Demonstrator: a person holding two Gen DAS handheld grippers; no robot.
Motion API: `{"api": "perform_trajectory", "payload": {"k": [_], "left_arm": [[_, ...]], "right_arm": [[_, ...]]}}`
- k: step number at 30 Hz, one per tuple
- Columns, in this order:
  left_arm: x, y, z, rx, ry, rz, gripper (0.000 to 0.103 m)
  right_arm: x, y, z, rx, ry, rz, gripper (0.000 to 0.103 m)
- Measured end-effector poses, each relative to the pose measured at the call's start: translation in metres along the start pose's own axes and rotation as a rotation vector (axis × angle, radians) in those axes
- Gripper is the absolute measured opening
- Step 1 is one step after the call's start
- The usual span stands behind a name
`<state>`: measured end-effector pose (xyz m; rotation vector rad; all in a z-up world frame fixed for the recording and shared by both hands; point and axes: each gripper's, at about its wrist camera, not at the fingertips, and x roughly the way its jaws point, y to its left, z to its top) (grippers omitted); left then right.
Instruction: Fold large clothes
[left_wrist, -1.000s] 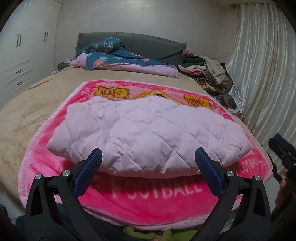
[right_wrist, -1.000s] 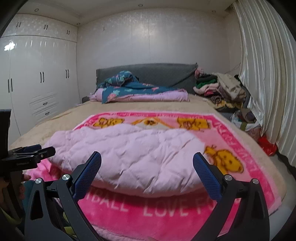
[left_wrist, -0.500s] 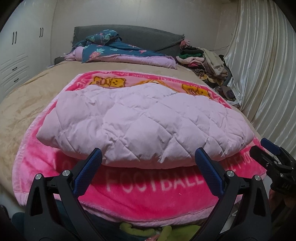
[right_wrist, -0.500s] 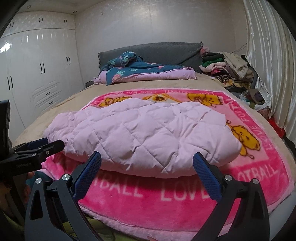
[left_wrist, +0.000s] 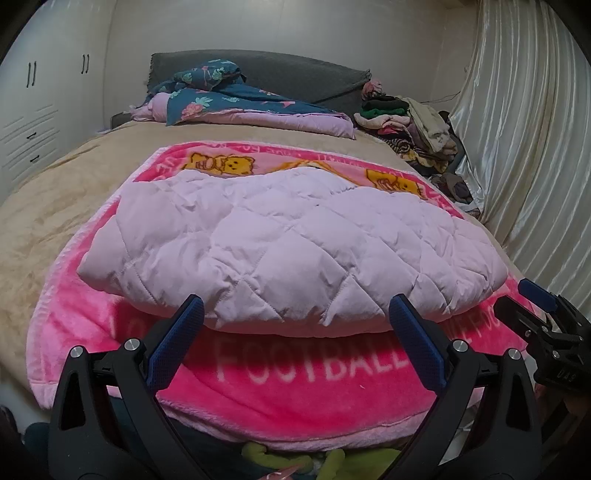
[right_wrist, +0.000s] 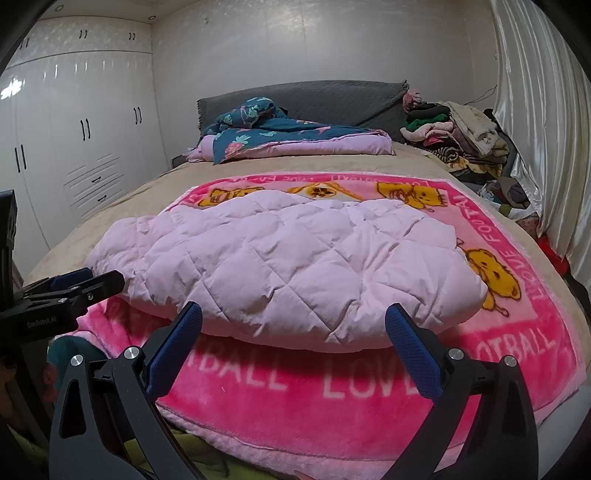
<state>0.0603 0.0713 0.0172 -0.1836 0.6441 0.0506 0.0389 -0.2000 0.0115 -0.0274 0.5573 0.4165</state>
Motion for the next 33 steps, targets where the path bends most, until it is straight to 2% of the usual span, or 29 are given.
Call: {"api": "perform_trajectory", "payload": {"k": [33], "left_arm": [[-0.0039, 0.0035, 0.0016, -0.016, -0.002, 0.026, 0.094]], "right_arm": [[-0.0014, -0.0022, -0.0017, 0.002, 0.001, -0.007, 0.099]]}}
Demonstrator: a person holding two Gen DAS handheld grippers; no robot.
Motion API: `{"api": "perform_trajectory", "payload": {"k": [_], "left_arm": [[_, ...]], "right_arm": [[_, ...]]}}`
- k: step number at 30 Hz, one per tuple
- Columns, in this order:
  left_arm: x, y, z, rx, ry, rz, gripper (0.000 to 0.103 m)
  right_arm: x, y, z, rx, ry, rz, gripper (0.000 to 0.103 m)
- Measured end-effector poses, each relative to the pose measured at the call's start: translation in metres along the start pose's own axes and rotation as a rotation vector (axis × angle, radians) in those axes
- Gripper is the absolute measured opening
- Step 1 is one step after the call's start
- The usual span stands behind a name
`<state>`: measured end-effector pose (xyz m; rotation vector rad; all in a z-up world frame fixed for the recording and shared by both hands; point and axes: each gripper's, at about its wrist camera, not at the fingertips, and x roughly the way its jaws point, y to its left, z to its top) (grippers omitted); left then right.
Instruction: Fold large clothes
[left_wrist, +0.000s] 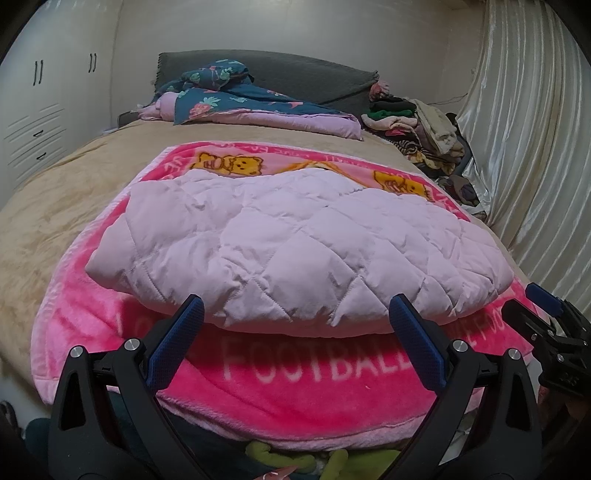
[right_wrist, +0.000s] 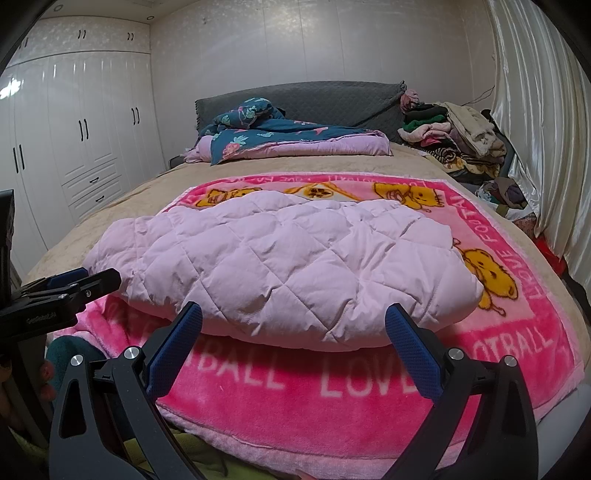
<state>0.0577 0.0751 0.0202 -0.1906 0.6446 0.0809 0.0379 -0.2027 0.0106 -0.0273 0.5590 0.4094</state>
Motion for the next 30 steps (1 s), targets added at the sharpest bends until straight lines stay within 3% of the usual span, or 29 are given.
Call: {"api": "perform_trajectory", "payload": {"k": [30], "left_arm": [[-0.0048, -0.0033, 0.0000, -0.013, -0.010, 0.016, 0.094]], "right_arm": [[-0.0029, -0.0011, -0.0007, -0.007, -0.008, -0.006, 0.099]]}}
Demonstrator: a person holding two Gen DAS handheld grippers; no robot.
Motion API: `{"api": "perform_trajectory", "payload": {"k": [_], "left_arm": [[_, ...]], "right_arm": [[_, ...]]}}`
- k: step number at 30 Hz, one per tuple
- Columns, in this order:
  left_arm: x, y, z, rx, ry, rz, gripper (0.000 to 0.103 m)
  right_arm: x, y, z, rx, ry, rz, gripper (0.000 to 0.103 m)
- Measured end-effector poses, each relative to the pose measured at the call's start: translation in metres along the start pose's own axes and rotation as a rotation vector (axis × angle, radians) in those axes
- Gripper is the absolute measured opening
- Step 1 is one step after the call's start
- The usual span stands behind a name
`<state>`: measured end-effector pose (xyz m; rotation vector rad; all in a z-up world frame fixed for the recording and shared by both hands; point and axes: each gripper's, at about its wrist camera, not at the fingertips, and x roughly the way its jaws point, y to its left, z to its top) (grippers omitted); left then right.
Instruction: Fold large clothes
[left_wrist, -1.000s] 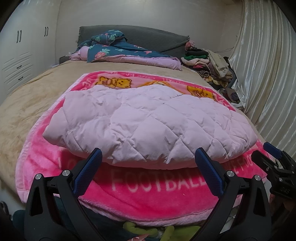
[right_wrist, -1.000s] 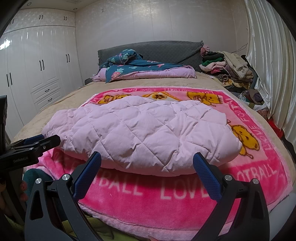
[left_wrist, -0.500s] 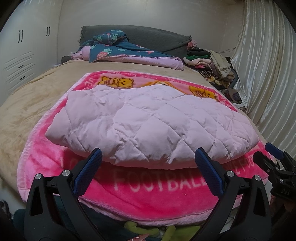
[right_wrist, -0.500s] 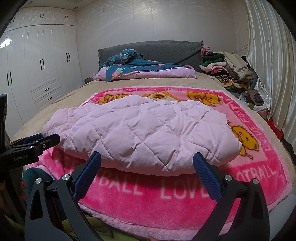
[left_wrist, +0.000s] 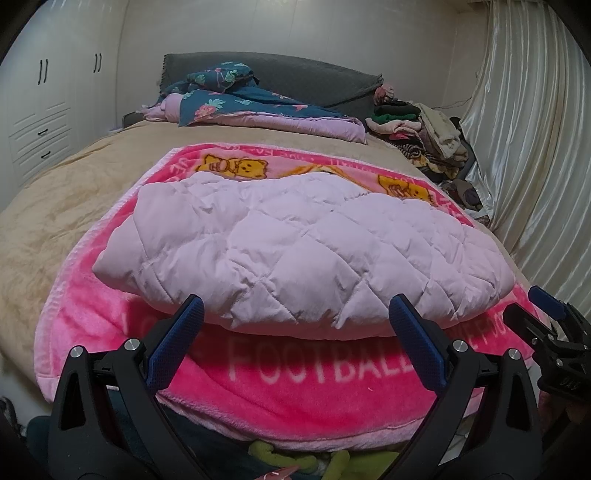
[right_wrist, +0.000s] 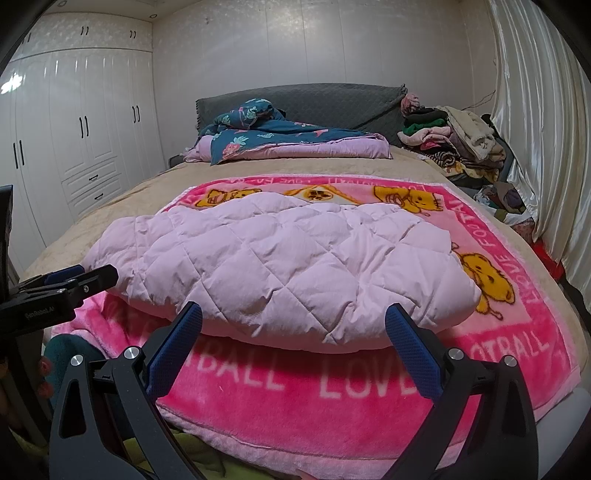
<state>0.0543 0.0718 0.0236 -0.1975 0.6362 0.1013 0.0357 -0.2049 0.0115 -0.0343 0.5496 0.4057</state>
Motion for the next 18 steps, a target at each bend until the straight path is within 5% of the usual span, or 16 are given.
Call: {"api": "perform_trajectory", "payload": {"k": [13, 18], "left_arm": [[0.005, 0.002, -0.001, 0.005, 0.013, -0.050, 0.094], [0.011, 0.010, 0.000, -0.021, 0.035, -0.015, 0.094]], "right_arm": [[0.002, -0.007, 0.003, -0.005, -0.004, -0.066, 0.099], [0.005, -0.017, 0.003, 0.031, -0.001, -0.116, 0.099]]}}
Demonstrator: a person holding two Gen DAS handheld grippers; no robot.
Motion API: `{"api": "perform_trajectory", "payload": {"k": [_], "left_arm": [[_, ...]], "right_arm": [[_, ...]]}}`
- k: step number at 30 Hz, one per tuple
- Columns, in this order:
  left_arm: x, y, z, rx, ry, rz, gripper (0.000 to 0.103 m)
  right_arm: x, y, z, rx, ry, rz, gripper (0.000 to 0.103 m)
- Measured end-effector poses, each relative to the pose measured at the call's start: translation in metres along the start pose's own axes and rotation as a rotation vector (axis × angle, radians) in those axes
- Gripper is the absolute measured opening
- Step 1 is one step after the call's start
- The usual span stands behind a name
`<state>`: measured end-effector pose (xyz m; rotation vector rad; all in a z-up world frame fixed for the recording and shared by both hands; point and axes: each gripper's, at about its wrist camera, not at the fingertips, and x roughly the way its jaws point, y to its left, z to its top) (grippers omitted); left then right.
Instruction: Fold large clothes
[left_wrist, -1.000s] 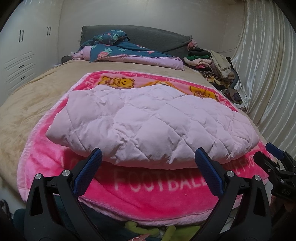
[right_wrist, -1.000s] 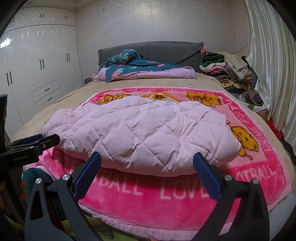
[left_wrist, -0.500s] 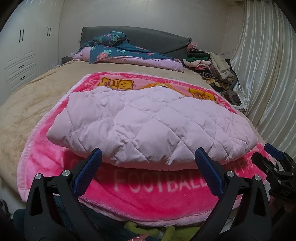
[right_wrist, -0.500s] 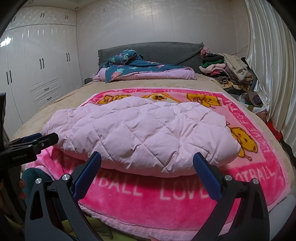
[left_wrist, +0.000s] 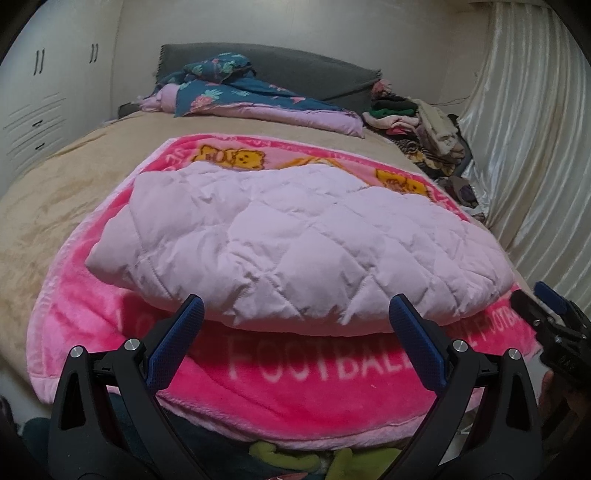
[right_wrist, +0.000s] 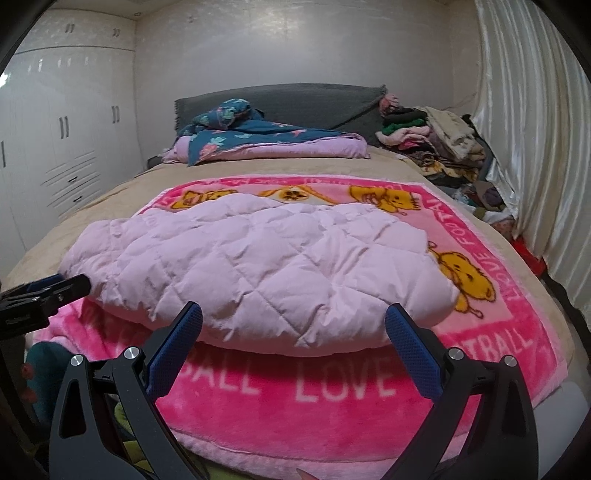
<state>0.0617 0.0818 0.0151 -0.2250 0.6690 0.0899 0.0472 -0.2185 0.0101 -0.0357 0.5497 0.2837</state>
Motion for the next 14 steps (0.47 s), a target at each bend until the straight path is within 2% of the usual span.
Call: {"api": "perform_trajectory", "payload": {"k": [5, 7, 9, 10, 11, 12, 13, 14], "left_arm": [[0.006, 0.009, 0.002, -0.020, 0.009, -0.005, 0.094], [0.011, 0.020, 0.007, -0.040, 0.014, -0.003, 0.094], [0.017, 0.039, 0.016, -0.079, 0.030, 0.010, 0.094], [0.024, 0.059, 0.026, -0.117, 0.043, 0.043, 0.094], [0.026, 0.076, 0.033, -0.148, 0.041, 0.067, 0.094], [0.028, 0.104, 0.045, -0.196, 0.016, 0.107, 0.094], [0.029, 0.119, 0.052, -0.215, 0.001, 0.135, 0.094], [0.033, 0.149, 0.065, -0.245, -0.022, 0.195, 0.094]], "right_arm": [[-0.002, -0.033, 0.001, 0.088, -0.016, -0.088, 0.099], [-0.005, -0.064, -0.001, 0.160, -0.025, -0.142, 0.099], [-0.009, -0.107, -0.007, 0.235, -0.045, -0.238, 0.099], [-0.011, -0.147, -0.014, 0.289, -0.051, -0.330, 0.099], [-0.012, -0.169, -0.020, 0.314, -0.051, -0.388, 0.099], [-0.013, -0.201, -0.029, 0.340, -0.048, -0.479, 0.099], [-0.014, -0.245, -0.043, 0.368, -0.024, -0.609, 0.099], [-0.015, -0.278, -0.056, 0.404, 0.010, -0.702, 0.099]]}}
